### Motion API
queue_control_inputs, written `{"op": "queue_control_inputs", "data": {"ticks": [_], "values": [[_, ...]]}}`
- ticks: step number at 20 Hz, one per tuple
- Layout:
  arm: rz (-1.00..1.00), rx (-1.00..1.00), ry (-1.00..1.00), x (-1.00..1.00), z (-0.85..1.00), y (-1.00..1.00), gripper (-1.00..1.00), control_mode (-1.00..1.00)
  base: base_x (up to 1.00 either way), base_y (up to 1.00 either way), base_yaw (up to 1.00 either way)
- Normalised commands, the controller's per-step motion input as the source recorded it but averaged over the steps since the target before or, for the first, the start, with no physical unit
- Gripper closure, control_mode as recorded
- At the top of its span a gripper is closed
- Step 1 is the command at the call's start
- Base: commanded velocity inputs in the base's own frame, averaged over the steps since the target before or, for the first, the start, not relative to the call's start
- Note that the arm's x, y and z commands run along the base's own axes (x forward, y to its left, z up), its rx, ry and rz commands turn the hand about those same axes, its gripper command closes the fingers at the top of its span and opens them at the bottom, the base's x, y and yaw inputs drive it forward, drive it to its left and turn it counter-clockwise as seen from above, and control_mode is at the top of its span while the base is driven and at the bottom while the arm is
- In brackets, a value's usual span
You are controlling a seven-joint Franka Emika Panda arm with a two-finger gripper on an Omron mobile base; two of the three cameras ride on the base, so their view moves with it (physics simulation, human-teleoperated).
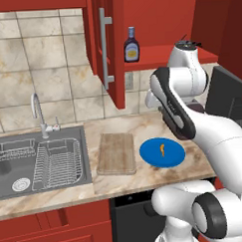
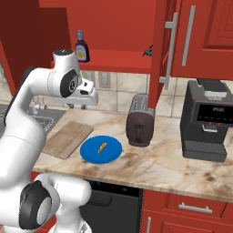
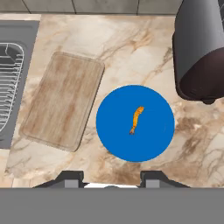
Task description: Pick the shrimp from the plate and place it on the cutting board. Then pick the condiment bottle from the cabinet and place it next to the cutting board.
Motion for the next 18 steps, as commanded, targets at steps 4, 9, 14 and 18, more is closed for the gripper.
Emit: {"op": "queue_control_inputs", "data": {"ticks": [4,9,14,18], "values": [[0.00,0.00,0.02,-0.07,-0.05,0.00,-1.00,-1.00,0.00,0.00,0.00],[0.00,0.00,0.05,-0.24,-0.14,0.00,-1.00,-1.00,0.00,0.00,0.00],[0.00,0.00,0.07,-0.36,-0.15,0.00,-1.00,-1.00,0.00,0.00,0.00],[0.00,0.00,0.08,-0.35,-0.12,0.00,-1.00,-1.00,0.00,0.00,0.00]]}}
